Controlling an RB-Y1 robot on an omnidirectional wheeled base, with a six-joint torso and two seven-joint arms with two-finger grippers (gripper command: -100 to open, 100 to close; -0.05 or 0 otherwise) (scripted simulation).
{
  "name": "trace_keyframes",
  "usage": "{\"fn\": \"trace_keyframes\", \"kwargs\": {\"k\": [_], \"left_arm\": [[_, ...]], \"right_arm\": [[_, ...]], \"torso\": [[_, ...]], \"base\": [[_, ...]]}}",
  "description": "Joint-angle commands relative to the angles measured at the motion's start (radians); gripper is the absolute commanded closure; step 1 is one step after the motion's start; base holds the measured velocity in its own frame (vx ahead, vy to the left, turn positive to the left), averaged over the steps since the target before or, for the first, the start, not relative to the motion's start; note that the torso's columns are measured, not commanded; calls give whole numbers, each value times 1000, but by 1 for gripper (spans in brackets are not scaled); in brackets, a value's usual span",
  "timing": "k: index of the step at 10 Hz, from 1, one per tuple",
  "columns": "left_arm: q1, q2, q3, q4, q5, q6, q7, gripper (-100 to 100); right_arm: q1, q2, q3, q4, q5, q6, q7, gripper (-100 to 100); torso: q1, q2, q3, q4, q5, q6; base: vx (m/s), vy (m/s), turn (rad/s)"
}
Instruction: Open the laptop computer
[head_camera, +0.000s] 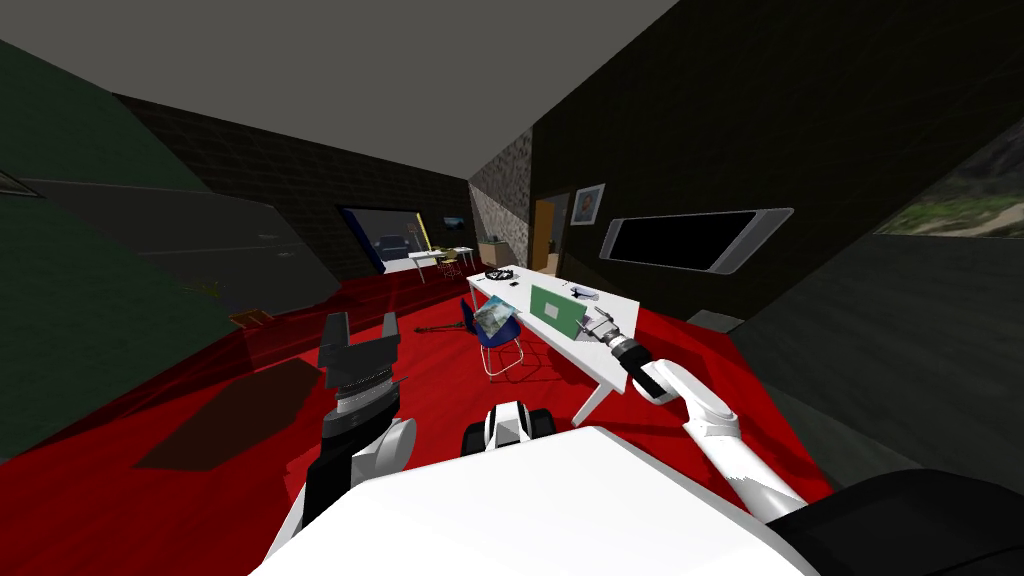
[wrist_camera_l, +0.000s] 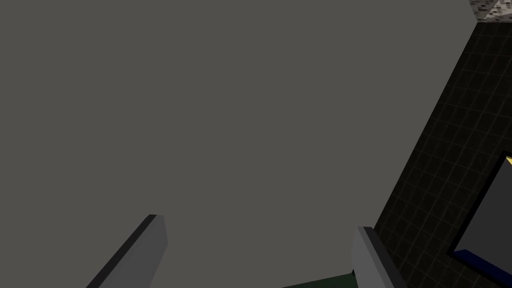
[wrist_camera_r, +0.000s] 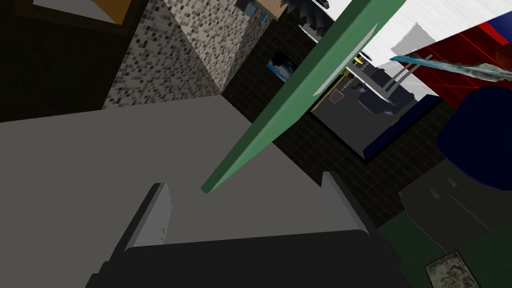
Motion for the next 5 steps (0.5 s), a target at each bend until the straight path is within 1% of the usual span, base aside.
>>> {"fn": "trace_keyframes", "kwargs": {"k": [1, 2, 3, 4, 5], "left_arm": [[0, 0, 0, 0, 0, 0, 0, 0], [0, 0, 0, 0, 0, 0, 0, 0], [0, 0, 0, 0, 0, 0, 0, 0], [0, 0, 0, 0, 0, 0, 0, 0], [0, 0, 0, 0, 0, 0, 0, 0]], "right_arm": [[-15, -32, -14, 44, 44, 7, 53, -100], [-18, -23, -9, 41, 35, 3, 42, -100], [-19, -25, -9, 43, 36, 5, 45, -100], [-19, -25, -9, 42, 36, 5, 45, 100], [-20, -68, -5, 60, 13, 17, -3, 100]], "torso": [[0, 0, 0, 0, 0, 0], [0, 0, 0, 0, 0, 0], [-1, 1, 1, 0, 0, 0], [-2, 2, 1, 1, -1, 0], [0, 1, 1, -1, -2, -1]], "base": [[63, 62, -2], [29, 27, 0], [7, 6, 1], [8, -5, -14], [0, -19, 64]]}}
